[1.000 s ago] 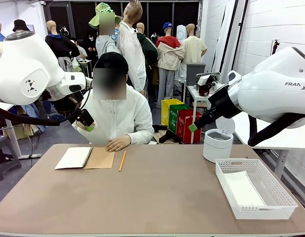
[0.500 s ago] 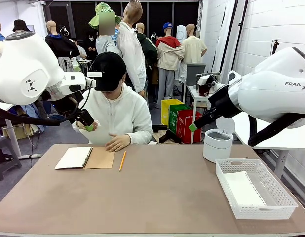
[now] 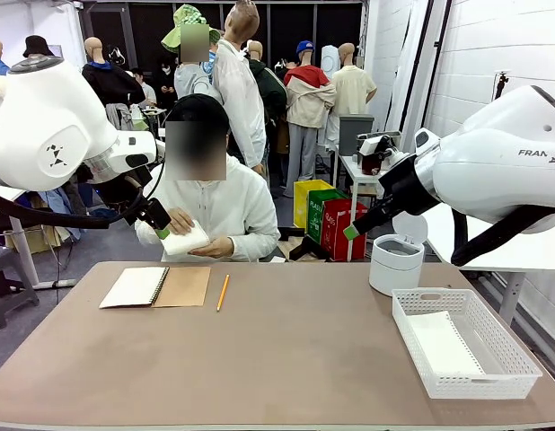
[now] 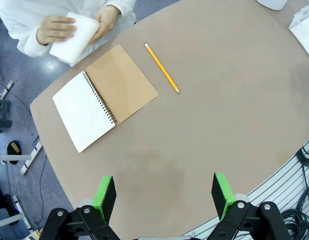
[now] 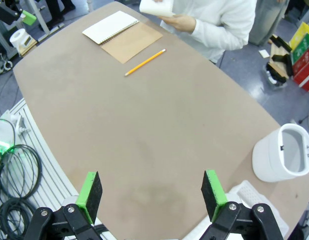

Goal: Sort the paper based on its condition.
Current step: If a person hands you a paper, place it in the Organizing basket , and if it's crumpled, put it in the Trash can.

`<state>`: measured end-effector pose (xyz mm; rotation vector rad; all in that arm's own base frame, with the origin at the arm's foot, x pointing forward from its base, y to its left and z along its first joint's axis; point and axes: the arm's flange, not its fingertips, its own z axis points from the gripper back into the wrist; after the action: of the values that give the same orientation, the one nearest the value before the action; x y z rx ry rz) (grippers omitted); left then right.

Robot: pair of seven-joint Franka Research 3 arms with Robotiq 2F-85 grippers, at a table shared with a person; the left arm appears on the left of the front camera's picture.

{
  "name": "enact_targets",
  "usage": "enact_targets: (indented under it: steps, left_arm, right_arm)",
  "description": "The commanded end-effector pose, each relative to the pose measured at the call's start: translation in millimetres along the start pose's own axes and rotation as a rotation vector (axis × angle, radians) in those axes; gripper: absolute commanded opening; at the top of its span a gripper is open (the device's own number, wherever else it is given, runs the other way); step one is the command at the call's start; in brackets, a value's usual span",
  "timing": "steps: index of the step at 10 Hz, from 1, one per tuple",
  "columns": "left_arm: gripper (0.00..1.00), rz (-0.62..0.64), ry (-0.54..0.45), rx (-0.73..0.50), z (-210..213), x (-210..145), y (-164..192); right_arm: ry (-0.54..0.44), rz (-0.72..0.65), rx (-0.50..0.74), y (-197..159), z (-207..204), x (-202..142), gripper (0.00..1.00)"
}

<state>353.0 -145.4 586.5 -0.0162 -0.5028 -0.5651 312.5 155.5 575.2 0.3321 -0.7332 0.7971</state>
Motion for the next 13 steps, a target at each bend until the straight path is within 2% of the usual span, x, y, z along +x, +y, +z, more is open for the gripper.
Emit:
enact_targets:
  steps: [1,13]
  left_arm:
    - [1.00,0.002,-0.007,-0.003,0.5,0.2,1.1]
    - [1.00,0.002,-0.007,-0.003,0.5,0.2,1.1]
  right_arm:
    - [0.003,0.000,-0.004,0.6,-0.3,-1.0,1.00]
    - [0.003,0.000,-0.004,0.6,-0.3,-1.0,1.00]
